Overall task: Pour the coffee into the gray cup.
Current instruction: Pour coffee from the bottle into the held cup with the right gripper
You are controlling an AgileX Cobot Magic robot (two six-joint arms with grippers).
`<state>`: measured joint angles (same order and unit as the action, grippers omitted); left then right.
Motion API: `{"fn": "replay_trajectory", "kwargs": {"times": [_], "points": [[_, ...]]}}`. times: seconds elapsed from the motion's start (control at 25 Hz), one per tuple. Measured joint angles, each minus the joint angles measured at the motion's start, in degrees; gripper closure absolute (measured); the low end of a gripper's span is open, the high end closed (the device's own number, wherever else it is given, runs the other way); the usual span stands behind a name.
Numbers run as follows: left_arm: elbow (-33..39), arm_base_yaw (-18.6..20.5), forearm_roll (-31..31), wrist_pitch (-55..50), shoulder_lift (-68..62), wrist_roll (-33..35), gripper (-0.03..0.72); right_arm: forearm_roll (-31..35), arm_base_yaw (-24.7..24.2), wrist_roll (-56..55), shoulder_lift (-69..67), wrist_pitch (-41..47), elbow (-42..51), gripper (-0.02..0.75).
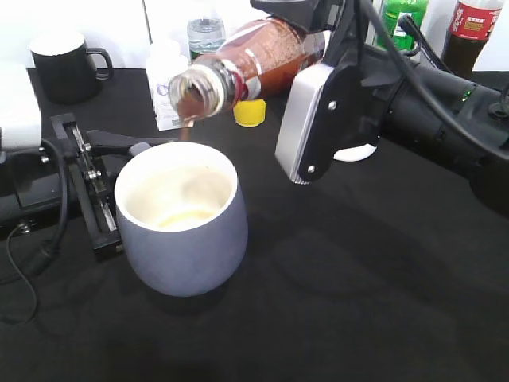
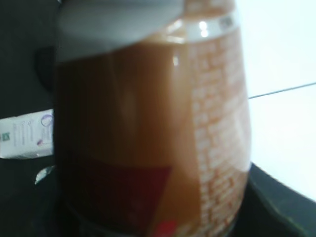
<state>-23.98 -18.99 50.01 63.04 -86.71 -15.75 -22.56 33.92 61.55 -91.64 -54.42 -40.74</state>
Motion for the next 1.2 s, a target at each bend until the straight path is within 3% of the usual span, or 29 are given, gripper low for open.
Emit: {"fn": "replay_trajectory", "kwargs": {"times": [1.2], "points": [[0.0, 0.0, 0.37, -0.05, 0.0, 0.0, 0.629, 0.0, 0.0, 3.79, 0.0, -0.28, 0.0, 0.204]]}}
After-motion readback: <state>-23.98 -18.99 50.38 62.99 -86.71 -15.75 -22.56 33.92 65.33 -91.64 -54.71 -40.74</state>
